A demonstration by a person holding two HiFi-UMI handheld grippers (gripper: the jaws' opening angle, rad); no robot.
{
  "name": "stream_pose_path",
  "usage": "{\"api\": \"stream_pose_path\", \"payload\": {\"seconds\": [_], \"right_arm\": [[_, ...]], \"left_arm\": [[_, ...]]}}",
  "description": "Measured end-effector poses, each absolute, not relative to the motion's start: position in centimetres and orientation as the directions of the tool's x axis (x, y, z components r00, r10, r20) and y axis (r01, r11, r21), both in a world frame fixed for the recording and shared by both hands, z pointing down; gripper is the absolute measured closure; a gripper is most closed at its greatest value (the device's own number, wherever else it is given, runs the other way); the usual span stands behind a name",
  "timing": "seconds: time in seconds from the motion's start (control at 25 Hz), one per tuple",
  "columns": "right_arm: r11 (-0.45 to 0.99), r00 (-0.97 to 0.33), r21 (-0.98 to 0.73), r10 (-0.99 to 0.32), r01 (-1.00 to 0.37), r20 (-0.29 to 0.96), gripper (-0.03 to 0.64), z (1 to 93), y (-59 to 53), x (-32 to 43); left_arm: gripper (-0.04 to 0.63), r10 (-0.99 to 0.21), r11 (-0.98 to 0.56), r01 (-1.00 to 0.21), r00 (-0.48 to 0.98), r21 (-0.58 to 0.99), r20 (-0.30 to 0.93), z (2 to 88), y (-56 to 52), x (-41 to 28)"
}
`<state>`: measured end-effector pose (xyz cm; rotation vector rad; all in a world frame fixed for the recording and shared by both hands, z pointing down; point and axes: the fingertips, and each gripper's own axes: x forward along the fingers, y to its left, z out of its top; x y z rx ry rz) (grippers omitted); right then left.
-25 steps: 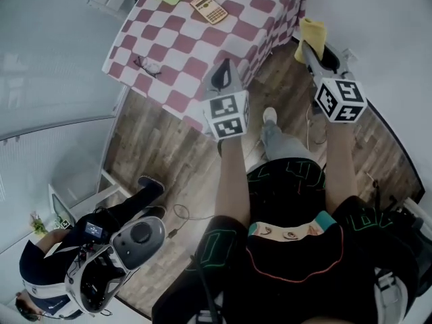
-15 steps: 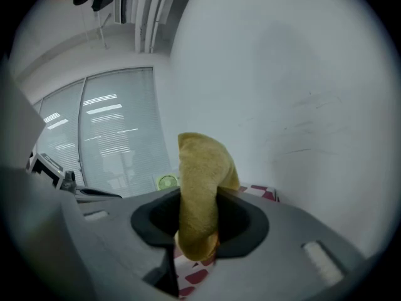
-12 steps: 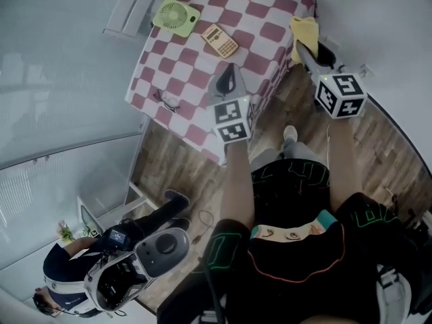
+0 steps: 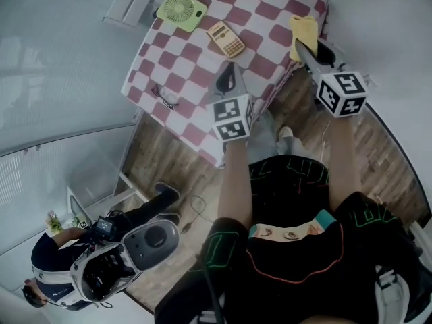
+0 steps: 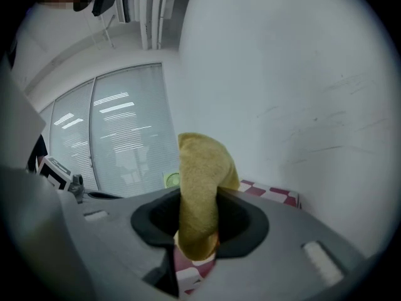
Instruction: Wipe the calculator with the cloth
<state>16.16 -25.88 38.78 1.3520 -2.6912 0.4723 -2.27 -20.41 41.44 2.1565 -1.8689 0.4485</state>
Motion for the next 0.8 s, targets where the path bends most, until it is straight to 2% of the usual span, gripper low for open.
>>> {"api": "stream_pose_path", "payload": {"seconds": [0.4,0.8], "right_arm": [[0.693,-0.709,-0.167,-0.655,-0.701,0.260,0.491,39.8,-30.5,8.6],[0.783,-0.753,-0.106,-0.538,-0.613,0.379,0.491,43.9,-35.1,2.6]], "left_arm": [[0.584,-0.914,-0.070,-0.997,0.072,0.020,0.398,43.0,-24.0,-6.6],[0.584,-0.891,-0.002,-0.998,0.034,0.070,0.453,46.6,-26.8,-10.7]]}}
